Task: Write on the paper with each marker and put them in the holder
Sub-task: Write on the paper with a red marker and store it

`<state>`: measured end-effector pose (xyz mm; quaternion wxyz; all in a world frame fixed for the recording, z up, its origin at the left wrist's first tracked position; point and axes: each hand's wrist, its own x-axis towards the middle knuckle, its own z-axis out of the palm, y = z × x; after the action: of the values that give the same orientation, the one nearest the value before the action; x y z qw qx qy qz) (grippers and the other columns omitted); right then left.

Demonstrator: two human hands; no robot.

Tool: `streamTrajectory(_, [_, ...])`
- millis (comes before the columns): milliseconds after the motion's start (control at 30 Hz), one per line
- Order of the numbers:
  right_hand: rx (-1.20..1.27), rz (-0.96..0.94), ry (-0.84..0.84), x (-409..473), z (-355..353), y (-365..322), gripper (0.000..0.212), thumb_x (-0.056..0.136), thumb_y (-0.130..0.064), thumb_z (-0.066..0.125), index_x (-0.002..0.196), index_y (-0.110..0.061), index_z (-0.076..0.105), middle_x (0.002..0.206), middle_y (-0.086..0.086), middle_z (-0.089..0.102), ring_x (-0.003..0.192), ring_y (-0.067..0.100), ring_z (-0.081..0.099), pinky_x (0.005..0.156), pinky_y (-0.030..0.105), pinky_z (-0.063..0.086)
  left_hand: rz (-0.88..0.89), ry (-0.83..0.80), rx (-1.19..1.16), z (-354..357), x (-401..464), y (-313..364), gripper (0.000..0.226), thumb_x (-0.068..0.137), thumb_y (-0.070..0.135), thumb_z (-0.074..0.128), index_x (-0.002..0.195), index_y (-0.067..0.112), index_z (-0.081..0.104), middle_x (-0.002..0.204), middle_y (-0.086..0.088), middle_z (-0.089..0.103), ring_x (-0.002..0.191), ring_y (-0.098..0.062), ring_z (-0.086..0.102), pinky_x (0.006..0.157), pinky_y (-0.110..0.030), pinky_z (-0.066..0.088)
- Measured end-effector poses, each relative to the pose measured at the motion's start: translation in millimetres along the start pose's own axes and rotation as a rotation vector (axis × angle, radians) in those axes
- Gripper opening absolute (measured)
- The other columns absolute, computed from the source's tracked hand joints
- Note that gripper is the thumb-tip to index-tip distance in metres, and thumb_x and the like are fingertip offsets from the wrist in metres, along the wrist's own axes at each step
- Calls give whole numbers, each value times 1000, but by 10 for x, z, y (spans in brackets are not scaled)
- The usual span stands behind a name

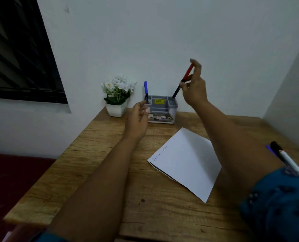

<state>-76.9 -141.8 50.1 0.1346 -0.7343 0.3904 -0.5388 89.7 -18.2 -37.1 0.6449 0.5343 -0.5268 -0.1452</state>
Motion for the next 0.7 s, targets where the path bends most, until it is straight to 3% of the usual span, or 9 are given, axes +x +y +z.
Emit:
streamTrajectory(67, [-40, 17, -10, 115, 104, 121, 73, 89, 4, 60, 147, -26, 26, 91, 10, 65, 75, 21, 64, 68, 25, 49, -11, 22, 11, 26, -3, -54, 22, 98, 17, 50, 120, 23, 50, 98, 15, 57, 84, 15, 54, 73, -6, 44])
streamTrajectory(167, [-180, 32, -237, 190, 332, 307, 68, 89, 4, 59, 144, -26, 33, 93, 18, 66, 79, 29, 66, 72, 37, 55, -5, 24, 19, 74, -10, -114, 22, 95, 17, 56, 114, 25, 49, 95, 11, 58, 82, 3, 56, 74, -15, 48])
streamTrajectory(300, [-275, 90, -364, 313, 513, 457, 63, 87, 6, 60, 142, -22, 43, 111, 22, 63, 91, 31, 64, 70, 32, 51, 11, -31, 51, 116, -45, -111, 30, 90, 18, 64, 115, 24, 50, 94, 11, 58, 80, 0, 57, 77, -18, 51])
streamTrajectory(367, [-271, 118, -390, 353, 534, 455, 70, 88, 7, 59, 148, -23, 39, 115, 21, 61, 92, 28, 60, 73, 32, 49, 3, -64, 106, 121, -65, -116, 33, 88, 21, 67, 116, 23, 50, 95, 11, 59, 81, 1, 57, 76, -16, 49])
streamTrajectory(467, [-267, 85, -332, 379, 408, 343, 75, 92, 4, 57, 153, -28, 28, 105, 12, 60, 92, 24, 59, 84, 30, 48, -25, -105, 186, 130, -89, -91, 39, 87, 23, 68, 122, 22, 49, 105, 8, 58, 86, 2, 55, 71, -6, 41])
streamTrajectory(533, [-250, 48, -257, 346, 191, 240, 55, 94, -3, 58, 145, -20, 46, 110, 11, 62, 98, 23, 60, 85, 25, 44, -9, -146, 270, 142, -115, -48, 42, 88, 25, 67, 125, 22, 48, 113, 7, 54, 90, 0, 53, 72, -8, 38])
streamTrajectory(600, [-244, 75, -216, 236, -139, 166, 29, 94, -8, 60, 123, -12, 66, 111, 10, 66, 100, 22, 63, 83, 23, 45, 8, -185, 324, 156, -154, -1, 40, 89, 27, 65, 126, 23, 48, 118, 5, 52, 99, -7, 52, 79, -18, 41])
streamTrajectory(700, [-382, 202, -374, -70, -744, 112, 17, 89, -11, 69, 104, -15, 74, 95, 5, 68, 77, 12, 60, 71, 20, 44, 69, -228, 426, 187, -222, 96, 28, 92, 29, 61, 117, 18, 56, 117, -1, 53, 110, -17, 49, 87, -25, 38])
